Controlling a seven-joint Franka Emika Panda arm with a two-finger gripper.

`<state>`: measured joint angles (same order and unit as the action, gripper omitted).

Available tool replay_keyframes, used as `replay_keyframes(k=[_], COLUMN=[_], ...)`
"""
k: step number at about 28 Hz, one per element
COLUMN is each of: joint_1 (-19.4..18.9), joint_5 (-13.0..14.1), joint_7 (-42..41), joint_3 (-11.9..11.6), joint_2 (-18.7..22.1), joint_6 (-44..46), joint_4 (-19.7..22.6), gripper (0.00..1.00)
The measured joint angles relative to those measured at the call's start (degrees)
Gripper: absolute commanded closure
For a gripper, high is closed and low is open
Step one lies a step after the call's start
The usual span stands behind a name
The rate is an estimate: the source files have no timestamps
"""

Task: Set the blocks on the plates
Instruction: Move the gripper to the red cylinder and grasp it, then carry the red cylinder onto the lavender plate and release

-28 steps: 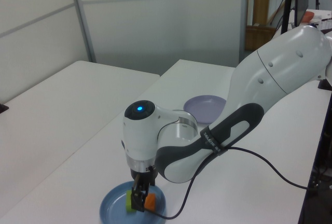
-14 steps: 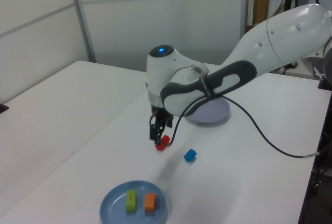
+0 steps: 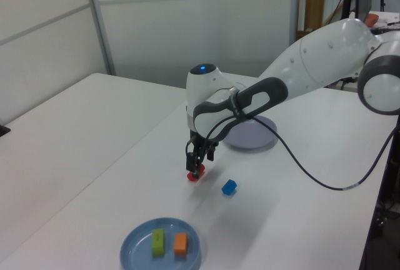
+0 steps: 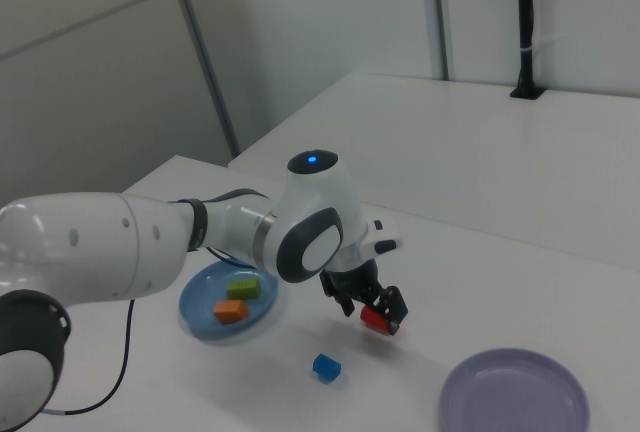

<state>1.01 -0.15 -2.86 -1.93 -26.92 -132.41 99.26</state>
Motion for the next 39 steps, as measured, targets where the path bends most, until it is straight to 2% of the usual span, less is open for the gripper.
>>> replay_keyframes(k=[7,8,10,11,12,15,18,27,36,39], joint_1=[-0.47,-0.56,-0.71,-0.77,-0.82,-0.84,-0.75,1.31,9.02,12.61], joint_5=[0.00,0.00,0.00,0.00,0.00,0.00,0.00,0.00,0.13,1.73], joint_7=[0.11,0.33,1.19,1.58,1.99,2.32,2.39,1.77,-3.16,-7.38], joint_3=[0.46,0.49,0.55,0.56,0.56,0.56,0.56,0.07,-0.06,-0.07], joint_2=[-2.82,-3.07,-3.60,-3.85,-4.08,-4.16,-4.18,-3.42,0.15,0.69], joint_6=[-3.06,-3.56,-4.56,-5.11,-5.73,-5.94,-5.94,-4.94,-2.01,-1.41], joint_4=[-1.04,-1.04,-1.07,-1.13,-1.33,-2.04,-2.76,-4.32,-4.80,-4.86], gripper=[0.01,0.07,0.27,0.46,0.54,0.69,0.76,0.77,0.76,0.76])
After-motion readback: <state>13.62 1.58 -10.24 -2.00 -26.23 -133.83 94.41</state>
